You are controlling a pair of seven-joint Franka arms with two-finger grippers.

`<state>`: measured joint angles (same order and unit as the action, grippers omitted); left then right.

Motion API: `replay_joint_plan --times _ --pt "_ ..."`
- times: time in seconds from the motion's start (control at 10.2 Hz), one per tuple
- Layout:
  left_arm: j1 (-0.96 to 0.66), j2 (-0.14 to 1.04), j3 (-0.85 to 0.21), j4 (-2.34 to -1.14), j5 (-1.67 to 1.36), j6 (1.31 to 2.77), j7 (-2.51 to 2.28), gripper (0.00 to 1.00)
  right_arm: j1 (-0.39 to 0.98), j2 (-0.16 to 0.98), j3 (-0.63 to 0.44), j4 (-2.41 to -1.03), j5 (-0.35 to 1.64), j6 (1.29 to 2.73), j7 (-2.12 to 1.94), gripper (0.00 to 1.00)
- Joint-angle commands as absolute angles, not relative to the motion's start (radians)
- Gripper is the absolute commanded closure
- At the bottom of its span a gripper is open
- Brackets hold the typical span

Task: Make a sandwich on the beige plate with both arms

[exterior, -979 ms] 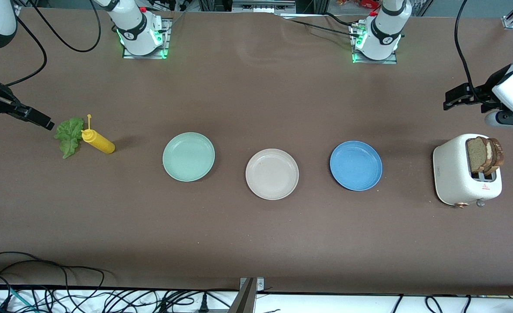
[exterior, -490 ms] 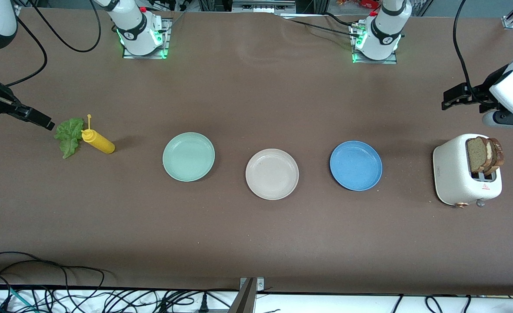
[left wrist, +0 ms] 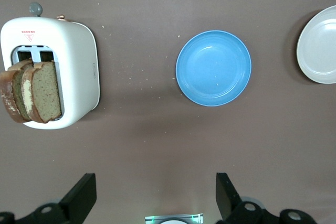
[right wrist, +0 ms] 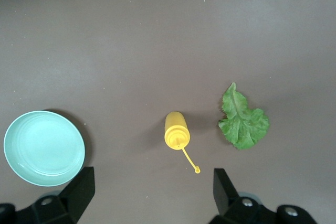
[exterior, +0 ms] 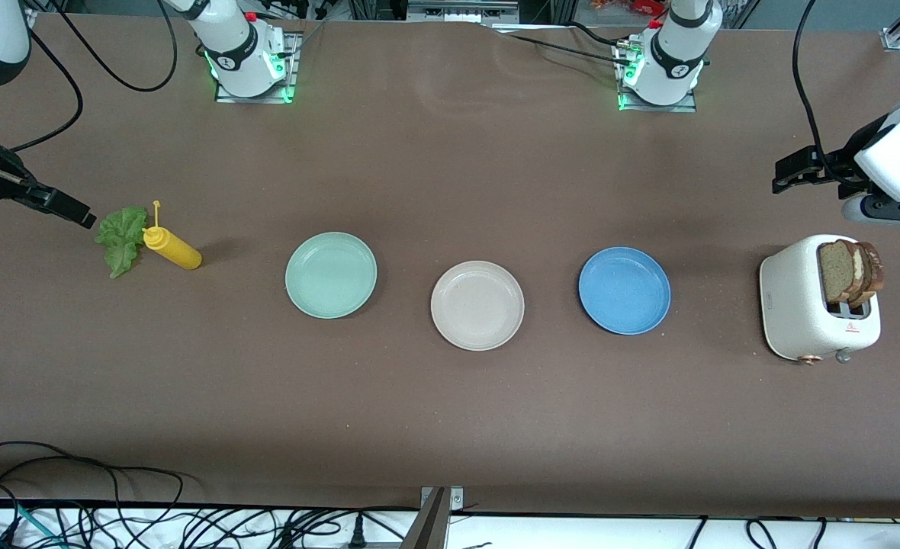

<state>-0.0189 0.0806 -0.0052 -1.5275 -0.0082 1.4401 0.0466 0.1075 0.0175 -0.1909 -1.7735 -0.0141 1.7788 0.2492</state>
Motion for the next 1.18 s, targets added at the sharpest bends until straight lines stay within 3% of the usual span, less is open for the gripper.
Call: replay_joint_plan --times 0.0,0.88,1.08 --pt "-0.021 0.095 -0.003 -1.503 -0.037 1.446 0.044 0.0 0.107 0.012 -0.189 -1.77 -0.011 1.767 0.259 0.0" --pt "-0.02 0.104 -0.003 -1.505 -0.026 1.453 0.046 0.0 0.104 0.009 -0.193 -1.752 -0.012 1.764 0.25 0.0" --pt "0.001 0.117 0.0 -1.525 -0.021 1.523 0.054 0.0 0.104 0.012 -0.209 -1.759 -0.014 1.764 0.241 0.0"
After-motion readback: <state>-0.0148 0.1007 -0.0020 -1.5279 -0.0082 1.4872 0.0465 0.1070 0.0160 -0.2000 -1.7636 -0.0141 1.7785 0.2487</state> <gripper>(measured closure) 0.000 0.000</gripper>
